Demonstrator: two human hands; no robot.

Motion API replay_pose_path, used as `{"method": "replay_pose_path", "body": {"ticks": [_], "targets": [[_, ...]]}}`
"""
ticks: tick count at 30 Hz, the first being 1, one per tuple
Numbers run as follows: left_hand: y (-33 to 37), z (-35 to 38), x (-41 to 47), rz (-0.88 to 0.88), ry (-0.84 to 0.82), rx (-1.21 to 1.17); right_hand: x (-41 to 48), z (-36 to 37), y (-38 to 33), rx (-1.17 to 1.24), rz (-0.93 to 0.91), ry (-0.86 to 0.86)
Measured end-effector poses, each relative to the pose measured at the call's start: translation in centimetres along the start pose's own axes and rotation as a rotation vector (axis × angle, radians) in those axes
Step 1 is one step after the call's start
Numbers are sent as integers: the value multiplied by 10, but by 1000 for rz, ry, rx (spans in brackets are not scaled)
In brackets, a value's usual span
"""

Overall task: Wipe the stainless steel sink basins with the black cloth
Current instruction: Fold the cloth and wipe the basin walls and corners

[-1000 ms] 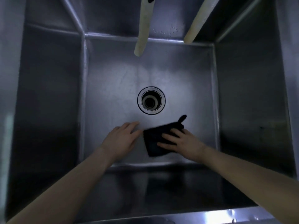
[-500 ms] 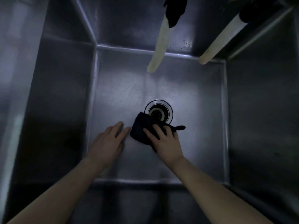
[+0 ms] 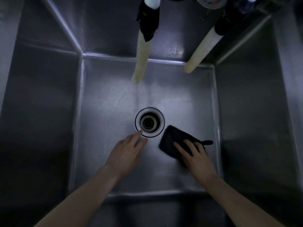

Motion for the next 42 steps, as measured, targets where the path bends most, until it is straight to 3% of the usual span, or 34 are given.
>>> {"method": "replay_pose_path", "body": {"ticks": [5,8,12,15,18,23,31,36,42], "targets": [[-9,-9,18,-54,55,-25,75,-13,39,78,384,42],[-19,-20,27,-121,112,-57,133,-14,32,134,476,1],[-41,-38,30,-200,196,-74,183,-19,-23,199,350,-38],[-58,-48,26,-242,234,-59,193,-15,-72,108,91,-72],[-72,-49,17,-300,249,-42,183,-7,-116,97,-147,-70],[-90,-36,-18,-424,183,-3,144,-9,-170,163,-326,-29],[-91,-15,-57,-503,103,-225,72,1,-194,413,-273,-223],[-100,-17,-53,-579,200,-336,100,-7,-148,377,38,-175],[-102,-30,-44,-572,244,-324,115,7,-168,430,7,-370]]}}
Point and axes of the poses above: each hand's wrist, its own x-axis towards the middle knuckle, its own z-axis out of the palm, y = z × x, the point moved 9 cm from there along x, towards the middle knuckle, and after that the axes turned 7 degrees about y, right-handed, at the moved point
